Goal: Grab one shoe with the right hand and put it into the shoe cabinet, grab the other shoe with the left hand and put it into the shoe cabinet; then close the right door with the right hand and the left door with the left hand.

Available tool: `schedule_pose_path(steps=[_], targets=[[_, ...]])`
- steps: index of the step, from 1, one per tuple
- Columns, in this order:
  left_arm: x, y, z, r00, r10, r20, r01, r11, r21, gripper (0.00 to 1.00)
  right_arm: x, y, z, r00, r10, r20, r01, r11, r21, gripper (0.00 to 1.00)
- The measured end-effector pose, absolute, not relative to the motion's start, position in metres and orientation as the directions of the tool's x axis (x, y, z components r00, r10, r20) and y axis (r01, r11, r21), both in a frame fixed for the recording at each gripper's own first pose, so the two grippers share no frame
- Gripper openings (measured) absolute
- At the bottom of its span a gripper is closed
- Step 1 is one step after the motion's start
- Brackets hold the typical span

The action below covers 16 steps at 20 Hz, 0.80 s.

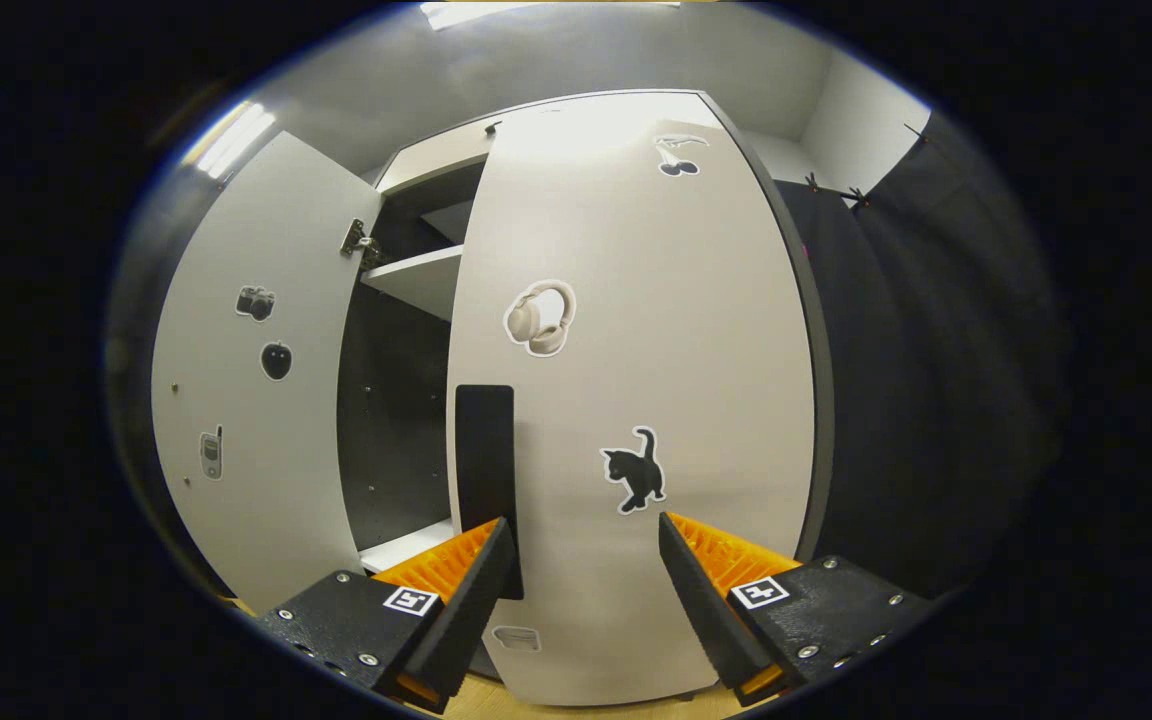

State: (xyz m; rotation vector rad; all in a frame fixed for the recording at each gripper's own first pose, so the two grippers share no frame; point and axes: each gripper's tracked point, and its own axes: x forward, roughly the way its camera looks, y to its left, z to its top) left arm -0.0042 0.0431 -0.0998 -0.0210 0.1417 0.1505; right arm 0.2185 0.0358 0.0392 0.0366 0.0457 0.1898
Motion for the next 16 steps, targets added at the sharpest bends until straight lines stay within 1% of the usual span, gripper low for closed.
schedule_pose_path(steps=[1,2,3,4,11,14,16], targets=[[-0.005,0.044,-0.099,0.979,0.150,-0.139,-0.153,0.988,-0.009,0.99,0.222,0.038,0.038,0.982,0.186,-0.042,-0.184,0.982,0.041,0.91],[-0.005,0.045,-0.098,0.979,0.150,-0.136,-0.153,0.988,-0.009,0.97,0.224,0.039,0.038,0.982,0.183,-0.041,-0.181,0.983,0.039,0.91],[-0.004,0.047,-0.097,0.979,0.152,-0.133,-0.155,0.988,-0.009,0.97,0.227,0.040,0.037,0.983,0.178,-0.039,-0.177,0.984,0.038,0.91],[-0.004,0.048,-0.096,0.980,0.154,-0.129,-0.156,0.988,-0.008,0.99,0.230,0.041,0.037,0.984,0.172,-0.037,-0.171,0.985,0.036,0.91],[-0.007,0.051,-0.089,0.980,0.160,-0.119,-0.163,0.986,-0.020,0.99,0.234,0.043,0.037,0.988,0.151,-0.030,-0.152,0.988,-0.015,0.91],[-0.011,0.055,-0.079,0.980,0.168,-0.107,-0.172,0.985,-0.030,0.99,0.227,0.036,0.046,0.991,0.131,-0.013,-0.131,0.991,-0.018,0.91],[-0.014,0.059,-0.072,0.979,0.176,-0.100,-0.181,0.983,-0.038,0.99,0.210,0.035,0.052,0.990,0.139,-0.004,-0.139,0.990,0.003,0.92]])
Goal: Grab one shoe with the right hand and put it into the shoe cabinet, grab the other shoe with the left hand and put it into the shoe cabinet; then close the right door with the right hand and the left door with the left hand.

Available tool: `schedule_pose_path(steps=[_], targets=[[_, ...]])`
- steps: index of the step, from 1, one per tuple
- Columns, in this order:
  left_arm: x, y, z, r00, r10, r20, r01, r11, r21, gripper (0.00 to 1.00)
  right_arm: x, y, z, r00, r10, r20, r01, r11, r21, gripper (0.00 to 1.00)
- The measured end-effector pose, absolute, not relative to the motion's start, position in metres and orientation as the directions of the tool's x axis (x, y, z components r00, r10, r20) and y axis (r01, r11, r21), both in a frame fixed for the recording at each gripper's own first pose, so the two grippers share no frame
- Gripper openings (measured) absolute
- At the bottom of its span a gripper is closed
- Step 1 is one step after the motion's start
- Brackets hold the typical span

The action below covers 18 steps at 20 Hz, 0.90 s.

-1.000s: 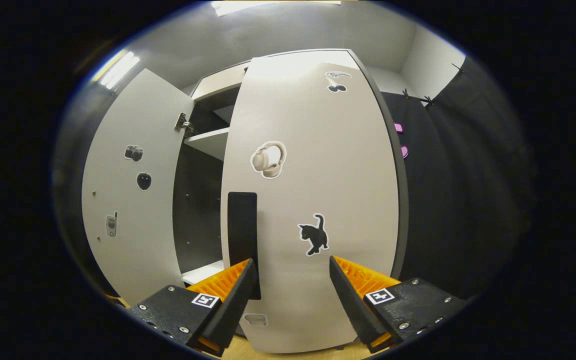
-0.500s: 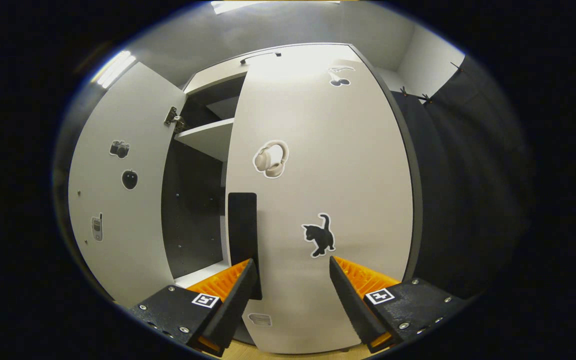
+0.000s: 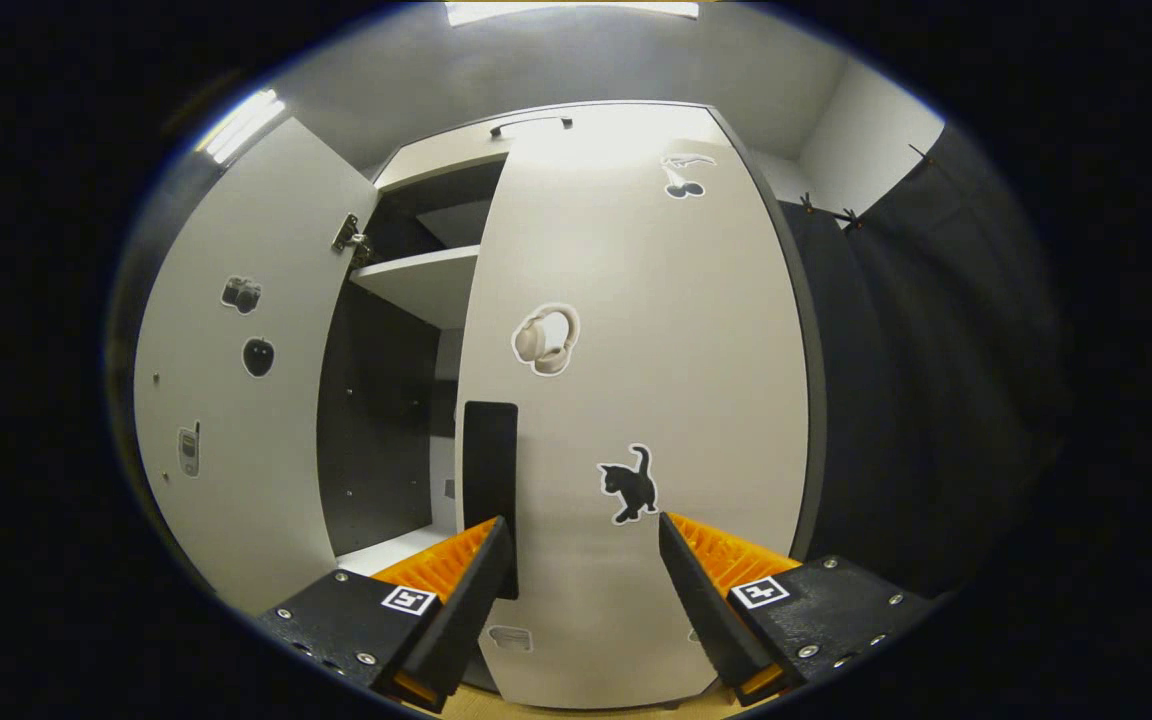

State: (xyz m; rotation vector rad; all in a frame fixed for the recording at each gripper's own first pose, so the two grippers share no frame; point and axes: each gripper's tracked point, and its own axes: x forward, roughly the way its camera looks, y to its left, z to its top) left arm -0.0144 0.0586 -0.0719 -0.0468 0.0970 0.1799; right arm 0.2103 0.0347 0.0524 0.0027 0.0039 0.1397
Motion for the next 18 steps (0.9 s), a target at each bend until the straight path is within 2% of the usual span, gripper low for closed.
schedule_pose_path(steps=[7,10,12,17,18], targets=[[-0.016,0.066,-0.047,0.980,0.189,-0.069,-0.192,0.981,-0.040,0.96,0.128,0.015,0.048,0.993,0.122,0.011,-0.122,0.992,0.016,0.92],[-0.014,0.063,-0.041,0.982,0.179,-0.060,-0.182,0.982,-0.047,0.99,0.098,0.003,0.039,0.995,0.100,0.008,-0.101,0.994,0.033,0.92],[-0.014,0.062,-0.035,0.983,0.178,-0.052,-0.180,0.982,-0.049,0.97,0.079,-0.007,0.029,0.997,0.075,0.003,-0.075,0.997,0.029,0.92],[-0.013,0.064,-0.019,0.982,0.185,-0.028,-0.187,0.980,-0.061,0.99,0.041,-0.024,-0.005,0.999,0.024,-0.029,-0.022,0.996,0.084,0.92],[-0.010,0.071,-0.012,0.981,0.191,-0.021,-0.192,0.978,-0.076,0.96,0.037,-0.028,-0.011,0.999,0.017,-0.035,-0.014,0.996,0.091,0.92]])
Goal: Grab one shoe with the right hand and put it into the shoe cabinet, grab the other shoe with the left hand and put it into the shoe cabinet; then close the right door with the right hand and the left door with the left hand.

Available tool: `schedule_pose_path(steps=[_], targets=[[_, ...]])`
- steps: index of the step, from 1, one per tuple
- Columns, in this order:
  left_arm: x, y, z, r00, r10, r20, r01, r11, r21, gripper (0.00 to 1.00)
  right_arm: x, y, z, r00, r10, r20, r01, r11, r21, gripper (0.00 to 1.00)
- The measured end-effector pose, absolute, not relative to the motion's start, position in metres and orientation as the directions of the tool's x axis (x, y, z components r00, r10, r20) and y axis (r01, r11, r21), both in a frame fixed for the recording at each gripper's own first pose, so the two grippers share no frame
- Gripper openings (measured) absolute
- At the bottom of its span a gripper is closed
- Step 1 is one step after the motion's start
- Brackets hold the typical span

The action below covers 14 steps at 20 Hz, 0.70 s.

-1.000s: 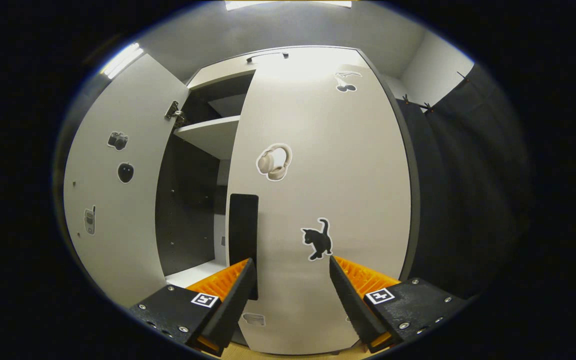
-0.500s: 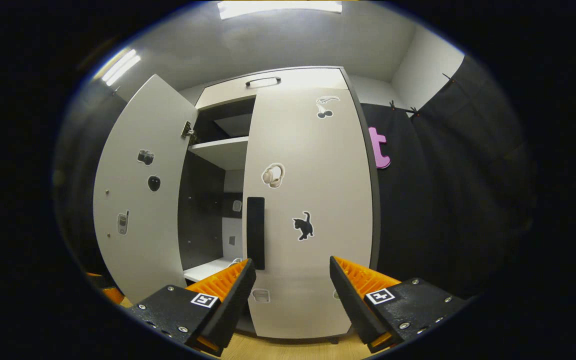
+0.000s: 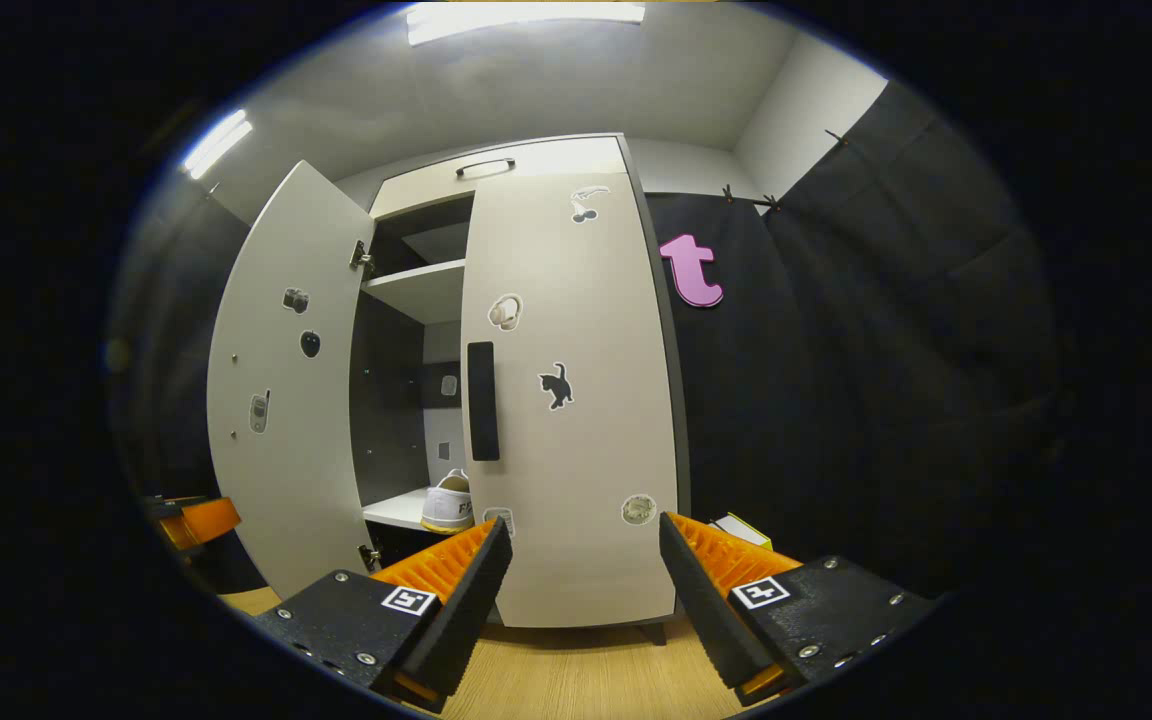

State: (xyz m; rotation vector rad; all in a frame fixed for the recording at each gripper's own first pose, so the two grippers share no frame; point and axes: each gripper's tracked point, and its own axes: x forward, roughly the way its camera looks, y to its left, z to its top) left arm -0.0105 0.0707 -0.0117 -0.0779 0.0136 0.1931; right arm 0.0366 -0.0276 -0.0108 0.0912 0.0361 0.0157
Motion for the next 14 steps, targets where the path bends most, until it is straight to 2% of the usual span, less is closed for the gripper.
schedule_pose_path(steps=[3,4,5,7,8,10,11,14], targets=[[-0.005,0.117,0.018,0.965,0.262,-0.011,-0.261,0.957,-0.122,0.96,0.030,-0.035,-0.022,0.999,0.000,-0.050,0.005,0.996,0.090,0.92],[-0.003,0.140,0.034,0.953,0.301,0.016,-0.297,0.946,-0.130,0.94,0.028,-0.035,-0.023,0.999,0.001,-0.048,0.004,0.996,0.087,0.92],[0.002,0.164,0.049,0.939,0.342,0.041,-0.334,0.934,-0.128,0.96,0.026,-0.034,-0.024,0.999,0.009,-0.051,-0.004,0.996,0.084,0.92],[0.007,0.203,0.068,0.909,0.409,0.075,-0.403,0.911,-0.090,1.00,0.022,-0.027,-0.027,0.998,0.033,-0.061,-0.028,0.996,0.079,0.92],[0.013,0.219,0.075,0.898,0.433,0.077,-0.429,0.901,-0.065,0.96,0.020,-0.022,-0.026,0.997,0.045,-0.064,-0.040,0.996,0.074,0.92],[0.026,0.240,0.079,0.884,0.461,0.081,-0.460,0.887,-0.032,0.94,0.016,-0.014,-0.020,0.996,0.064,-0.056,-0.060,0.996,0.063,0.92],[0.034,0.247,0.083,0.879,0.468,0.093,-0.468,0.883,-0.015,0.96,0.013,-0.010,-0.017,0.996,0.068,-0.050,-0.065,0.996,0.058,0.92],[0.059,0.263,0.088,0.878,0.466,0.111,-0.472,0.881,0.028,0.96,0.011,-0.006,-0.014,0.997,0.066,-0.039,-0.064,0.997,0.042,0.92]])
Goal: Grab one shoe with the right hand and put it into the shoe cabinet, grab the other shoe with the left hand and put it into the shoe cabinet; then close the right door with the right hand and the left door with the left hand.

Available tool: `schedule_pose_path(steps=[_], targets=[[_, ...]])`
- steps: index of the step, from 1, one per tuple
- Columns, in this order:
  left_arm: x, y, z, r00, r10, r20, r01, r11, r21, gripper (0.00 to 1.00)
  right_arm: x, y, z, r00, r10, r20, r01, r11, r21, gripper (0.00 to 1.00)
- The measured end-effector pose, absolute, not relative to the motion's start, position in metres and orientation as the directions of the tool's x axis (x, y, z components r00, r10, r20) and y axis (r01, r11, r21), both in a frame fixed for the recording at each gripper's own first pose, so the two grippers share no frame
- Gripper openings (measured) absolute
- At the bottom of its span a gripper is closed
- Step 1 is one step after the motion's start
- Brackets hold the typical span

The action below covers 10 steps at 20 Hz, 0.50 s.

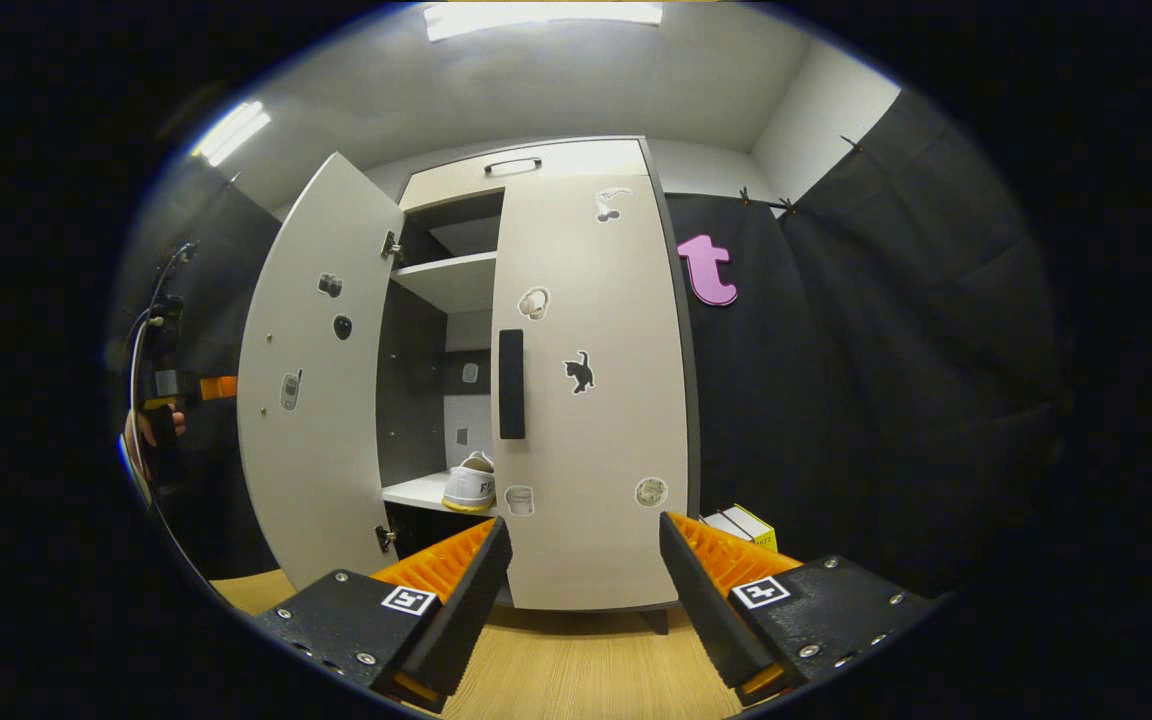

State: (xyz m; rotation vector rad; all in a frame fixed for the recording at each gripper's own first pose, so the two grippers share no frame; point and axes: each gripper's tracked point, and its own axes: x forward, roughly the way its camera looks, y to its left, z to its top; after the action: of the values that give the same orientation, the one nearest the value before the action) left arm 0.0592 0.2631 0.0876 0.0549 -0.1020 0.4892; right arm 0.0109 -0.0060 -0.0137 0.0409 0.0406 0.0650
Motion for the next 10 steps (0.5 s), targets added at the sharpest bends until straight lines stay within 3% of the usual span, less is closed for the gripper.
schedule_pose_path(steps=[4,7,8,9,10], targets=[[0.0761,0.2636,0.0906,0.896,0.434,0.096,-0.435,0.900,-0.002,0.92,0.0080,-0.0079,-0.0124,0.998,0.049,-0.038,-0.047,0.998,0.038,0.92],[0.0739,0.2598,0.0896,0.911,0.404,0.083,-0.401,0.915,-0.048,0.99,0.0057,-0.0113,-0.0097,0.999,0.038,-0.028,-0.036,0.998,0.046,0.92],[0.0741,0.2596,0.0910,0.910,0.406,0.085,-0.404,0.914,-0.046,0.90,0.0044,-0.0121,-0.0091,0.999,0.035,-0.024,-0.034,0.998,0.048,0.92],[0.0737,0.2583,0.0917,0.909,0.407,0.088,-0.405,0.913,-0.041,0.99,0.0041,-0.0136,-0.0098,0.999,0.035,-0.025,-0.034,0.998,0.048,0.92],[0.0752,0.2562,0.0931,0.911,0.403,0.090,-0.401,0.915,-0.040,0.94,0.0022,-0.0145,-0.0102,0.999,0.037,-0.025,-0.036,0.998,0.046,0.92]])
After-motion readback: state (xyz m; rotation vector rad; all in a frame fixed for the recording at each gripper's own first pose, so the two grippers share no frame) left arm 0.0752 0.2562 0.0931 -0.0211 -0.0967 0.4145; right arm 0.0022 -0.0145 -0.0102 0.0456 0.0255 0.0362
